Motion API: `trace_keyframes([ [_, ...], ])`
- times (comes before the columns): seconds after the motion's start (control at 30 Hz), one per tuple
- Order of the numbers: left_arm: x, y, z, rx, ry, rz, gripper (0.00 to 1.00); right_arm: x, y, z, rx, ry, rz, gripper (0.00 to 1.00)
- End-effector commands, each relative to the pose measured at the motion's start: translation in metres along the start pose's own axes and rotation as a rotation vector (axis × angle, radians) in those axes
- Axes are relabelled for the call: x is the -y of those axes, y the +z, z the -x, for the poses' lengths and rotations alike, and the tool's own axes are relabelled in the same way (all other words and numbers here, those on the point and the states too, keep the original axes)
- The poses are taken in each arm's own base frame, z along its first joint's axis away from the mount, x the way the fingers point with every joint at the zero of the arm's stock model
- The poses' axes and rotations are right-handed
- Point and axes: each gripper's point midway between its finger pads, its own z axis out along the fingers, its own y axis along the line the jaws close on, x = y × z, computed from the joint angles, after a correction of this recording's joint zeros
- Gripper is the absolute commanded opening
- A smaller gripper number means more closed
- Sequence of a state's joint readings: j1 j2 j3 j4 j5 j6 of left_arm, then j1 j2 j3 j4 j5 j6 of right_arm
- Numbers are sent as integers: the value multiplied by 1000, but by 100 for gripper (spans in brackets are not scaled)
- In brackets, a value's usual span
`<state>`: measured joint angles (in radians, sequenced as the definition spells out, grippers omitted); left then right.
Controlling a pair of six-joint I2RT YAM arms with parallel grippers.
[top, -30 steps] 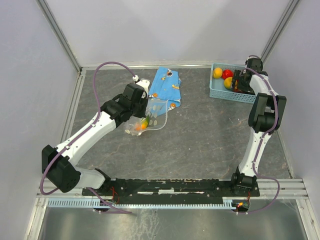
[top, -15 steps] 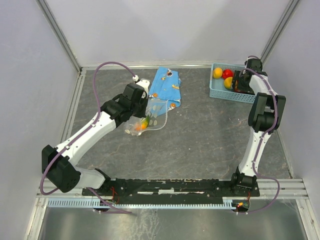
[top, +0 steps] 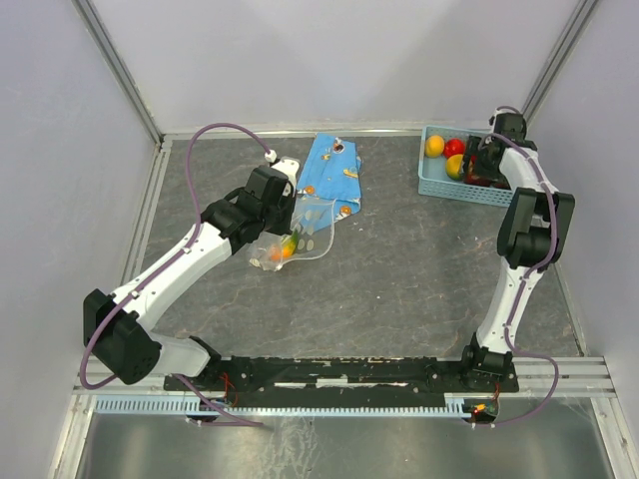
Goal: Place the food in the zip-top bag and seal the zipper
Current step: Pick up the fake fruit from the bin, then place the fake fruit in the zipper food storage bag.
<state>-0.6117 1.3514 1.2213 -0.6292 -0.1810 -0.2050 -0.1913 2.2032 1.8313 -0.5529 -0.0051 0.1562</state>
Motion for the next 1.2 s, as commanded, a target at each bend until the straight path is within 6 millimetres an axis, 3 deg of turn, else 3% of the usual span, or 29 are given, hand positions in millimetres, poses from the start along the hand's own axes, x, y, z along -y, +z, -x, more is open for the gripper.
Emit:
trace_keyframes([
  [0.0,-1,-8,17,66,24,-12,3,-9,-49,46,153,21,36,71],
  [0.27,0,-10,18,70,22,-19,3,-21,-79,62,212,51,93,69],
  [0.57,3,-11,19,73,20,-32,3,-57,-132,64,294,128,275,66],
  [0.7,5,-12,19,74,19,-44,3,-78,-156,53,307,134,361,66],
  [0.87,6,-13,21,81,18,-53,3,-121,-190,33,337,91,479,66],
  [1.17,7,-15,22,91,14,-59,3,-202,-253,-25,360,13,724,66],
])
